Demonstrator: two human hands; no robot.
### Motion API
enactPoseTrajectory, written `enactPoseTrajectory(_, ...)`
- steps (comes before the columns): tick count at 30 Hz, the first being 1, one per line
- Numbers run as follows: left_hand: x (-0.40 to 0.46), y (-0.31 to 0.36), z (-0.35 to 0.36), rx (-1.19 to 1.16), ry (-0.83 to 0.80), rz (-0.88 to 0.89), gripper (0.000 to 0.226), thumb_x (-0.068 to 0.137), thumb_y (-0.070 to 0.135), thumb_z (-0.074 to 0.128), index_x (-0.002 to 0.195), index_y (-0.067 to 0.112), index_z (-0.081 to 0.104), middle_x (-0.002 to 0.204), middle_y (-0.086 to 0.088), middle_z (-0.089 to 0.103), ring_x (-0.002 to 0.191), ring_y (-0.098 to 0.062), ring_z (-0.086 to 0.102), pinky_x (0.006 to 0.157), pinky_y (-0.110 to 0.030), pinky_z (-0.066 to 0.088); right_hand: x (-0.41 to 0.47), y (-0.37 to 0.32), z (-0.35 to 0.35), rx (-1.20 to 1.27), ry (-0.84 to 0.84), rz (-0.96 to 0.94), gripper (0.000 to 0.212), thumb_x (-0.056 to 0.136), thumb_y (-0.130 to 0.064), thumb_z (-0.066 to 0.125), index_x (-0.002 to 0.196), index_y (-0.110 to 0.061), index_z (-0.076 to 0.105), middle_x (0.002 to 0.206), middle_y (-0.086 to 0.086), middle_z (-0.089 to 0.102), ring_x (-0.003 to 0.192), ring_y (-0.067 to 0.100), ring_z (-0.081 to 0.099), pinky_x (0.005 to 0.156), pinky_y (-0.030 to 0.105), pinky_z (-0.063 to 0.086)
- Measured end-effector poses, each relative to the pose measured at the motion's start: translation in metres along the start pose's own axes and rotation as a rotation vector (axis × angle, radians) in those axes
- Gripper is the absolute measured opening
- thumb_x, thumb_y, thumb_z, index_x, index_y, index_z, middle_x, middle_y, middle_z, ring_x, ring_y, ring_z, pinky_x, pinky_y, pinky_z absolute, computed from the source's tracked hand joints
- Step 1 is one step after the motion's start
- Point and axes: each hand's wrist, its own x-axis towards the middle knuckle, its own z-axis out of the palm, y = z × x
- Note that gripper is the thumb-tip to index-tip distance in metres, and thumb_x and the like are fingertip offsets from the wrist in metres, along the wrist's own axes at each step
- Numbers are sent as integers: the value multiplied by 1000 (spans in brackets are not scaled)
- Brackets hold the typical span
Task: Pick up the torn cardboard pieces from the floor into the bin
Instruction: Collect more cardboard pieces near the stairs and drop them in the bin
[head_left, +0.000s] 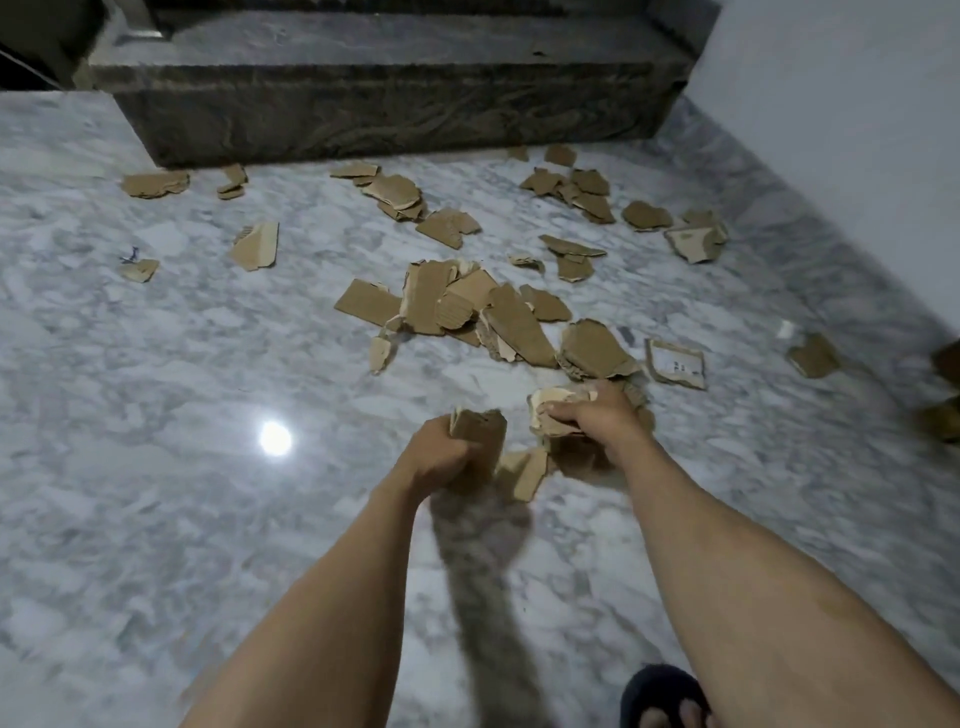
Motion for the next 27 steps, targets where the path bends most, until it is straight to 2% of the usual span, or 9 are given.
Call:
enactPoseTrajectory(3, 5, 1, 44, 316, -111, 45, 54, 68, 24, 67, 120, 13, 56, 112, -13, 67, 104, -33, 63, 88, -41, 54, 6, 23, -7, -222, -104, 46, 88, 67, -12, 92, 143, -10, 48, 133, 8, 59, 123, 28, 56, 93, 28, 46)
enactPoseTrajectory(6, 12, -8, 72, 601, -66, 84, 59, 82, 23, 65, 136, 14, 45, 121, -20, 64, 113, -38, 60, 89, -38, 48, 14, 46, 7, -454, -76, -11, 89, 55, -24, 91, 136, -18, 55, 129, 7, 65, 117, 29, 61, 98, 40, 52)
enactPoseTrajectory(11, 19, -6, 75, 694, 68, 131, 41, 76, 20, 70, 115, 12, 62, 114, -13, 57, 103, -35, 62, 81, -35, 48, 11, 39, 5, -837, 43, -55, 75, 71, -36, 87, 135, -21, 50, 149, 13, 32, 137, 35, 32, 112, 44, 34)
enactPoseTrajectory(14, 20, 7, 74, 698, 49, 71, 32, 77, 17, 68, 109, 15, 67, 111, -11, 57, 99, -32, 64, 79, -35, 50, 7, 30, -1, -766, -24, -72, 58, 74, -27, 85, 123, -20, 54, 132, 10, 58, 121, 32, 55, 89, 34, 48)
enactPoseTrajectory(17, 19, 28, 72, 675, -6, -58, 30, 78, 15, 70, 108, 14, 69, 106, -10, 70, 101, -29, 65, 80, -34, 53, 10, 25, -10, -571, -103, -50, 45, 75, -14, 80, 115, -20, 59, 117, 7, 69, 99, 27, 64, 66, 23, 46)
enactPoseTrajectory(20, 25, 54, 69, 507, -6, -174, 36, 78, 6, 70, 114, 7, 68, 111, -14, 70, 105, -31, 65, 92, -41, 56, 18, 10, -25, -215, -87, 2, 52, 76, -11, 82, 121, -17, 56, 115, 2, 66, 97, 24, 63, 67, 22, 49)
enactPoseTrajectory(22, 33, 69, 68, 420, 39, -200, 43, 68, 10, 74, 110, 4, 69, 109, -17, 71, 101, -32, 67, 92, -46, 57, 32, -3, -36, 44, -41, 56, 58, 79, -10, 81, 127, -18, 51, 120, 0, 62, 105, 23, 61, 80, 26, 51)
enactPoseTrajectory(24, 45, 79, 73, 354, 55, -185, 54, 52, 19, 74, 104, 4, 71, 103, -17, 73, 95, -33, 70, 86, -48, 60, 52, -16, -50, 185, 10, 82, 63, 79, -10, 81, 132, -16, 47, 127, 2, 60, 114, 24, 58, 85, 25, 43)
enactPoseTrajectory(27, 65, 92, 93, 345, 21, -114, 59, 50, 21, 75, 107, 8, 69, 105, -13, 72, 98, -30, 69, 88, -46, 59, 96, -26, -70, 261, 18, 108, 82, 79, -9, 82, 146, -12, 35, 145, 11, 51, 128, 30, 51, 90, 28, 43)
